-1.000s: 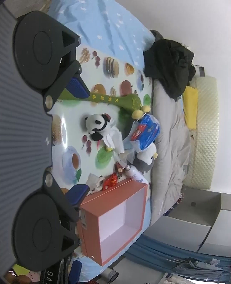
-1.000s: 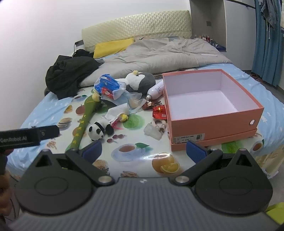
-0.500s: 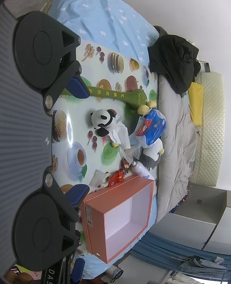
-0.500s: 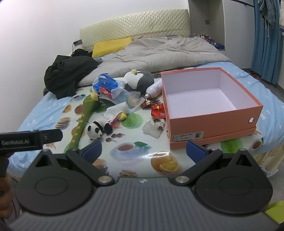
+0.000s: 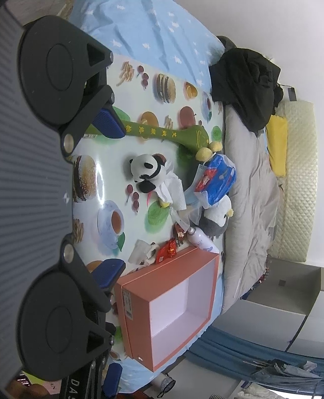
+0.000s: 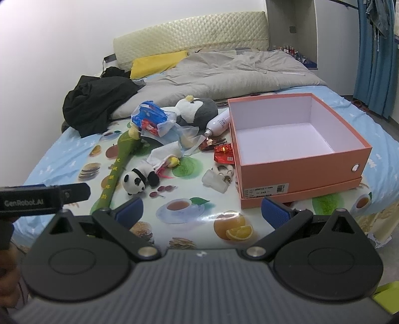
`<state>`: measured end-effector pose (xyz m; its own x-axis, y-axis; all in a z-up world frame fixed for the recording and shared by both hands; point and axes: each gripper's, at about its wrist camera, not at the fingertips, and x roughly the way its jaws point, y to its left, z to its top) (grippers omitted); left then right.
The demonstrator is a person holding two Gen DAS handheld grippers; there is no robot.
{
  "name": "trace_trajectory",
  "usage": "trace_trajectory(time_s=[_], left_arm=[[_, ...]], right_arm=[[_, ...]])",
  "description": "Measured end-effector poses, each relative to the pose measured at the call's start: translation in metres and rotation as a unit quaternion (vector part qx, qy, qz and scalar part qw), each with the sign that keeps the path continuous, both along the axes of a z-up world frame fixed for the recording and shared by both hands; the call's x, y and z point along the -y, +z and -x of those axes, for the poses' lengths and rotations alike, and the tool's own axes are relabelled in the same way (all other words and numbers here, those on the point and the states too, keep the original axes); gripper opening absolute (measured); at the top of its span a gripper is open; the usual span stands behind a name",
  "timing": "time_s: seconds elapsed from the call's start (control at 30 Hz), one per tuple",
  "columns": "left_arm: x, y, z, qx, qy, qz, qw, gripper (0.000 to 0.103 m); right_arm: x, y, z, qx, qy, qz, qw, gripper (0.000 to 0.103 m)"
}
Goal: Organize soft objects
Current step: 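Move both tools toward the panda plush on the sheet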
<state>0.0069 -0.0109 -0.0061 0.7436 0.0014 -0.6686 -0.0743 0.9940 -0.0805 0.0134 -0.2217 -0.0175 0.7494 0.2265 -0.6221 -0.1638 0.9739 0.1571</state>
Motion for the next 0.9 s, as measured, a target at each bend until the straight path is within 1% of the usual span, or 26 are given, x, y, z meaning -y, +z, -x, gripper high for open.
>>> trace_trajectory(time_s=[0.17,0.33,0.57,0.67,0.8,0.9], left_arm=[[0.000,-0.001,-0.001,0.002,-0.002,-0.002,1.0000,0.103],[-0.002,-0.004,-0.003,-0.001,0.002,0.011,0.9999,0.103],[0.001,-0.006,-0.005,-0.005,-0.007,0.010,0.9999,0.103],[0.000,-0.007,-0.005,-0.004,-0.009,0.018,0.9998,0.103],[-0.001,-0.009,-0.006,-0.005,-0.007,0.012,0.9999,0.103],[-0.001,-0.011,-0.007,-0.009,-0.009,0.017,0.9998,0.103]], right_arm=[[0.000,-0.001,-0.001,-0.001,-0.002,0.002,1.000,0.103],[0.001,-0.003,0.000,-0.006,0.000,0.001,1.000,0.103],[0.000,-0.003,-0.002,-0.006,-0.005,0.002,1.000,0.103],[0.000,-0.003,-0.002,-0.007,-0.004,0.002,1.000,0.103],[-0.002,-0.005,-0.001,-0.006,0.000,0.001,1.000,0.103],[-0.003,-0.007,-0.001,-0.008,0.000,0.001,1.000,0.103]])
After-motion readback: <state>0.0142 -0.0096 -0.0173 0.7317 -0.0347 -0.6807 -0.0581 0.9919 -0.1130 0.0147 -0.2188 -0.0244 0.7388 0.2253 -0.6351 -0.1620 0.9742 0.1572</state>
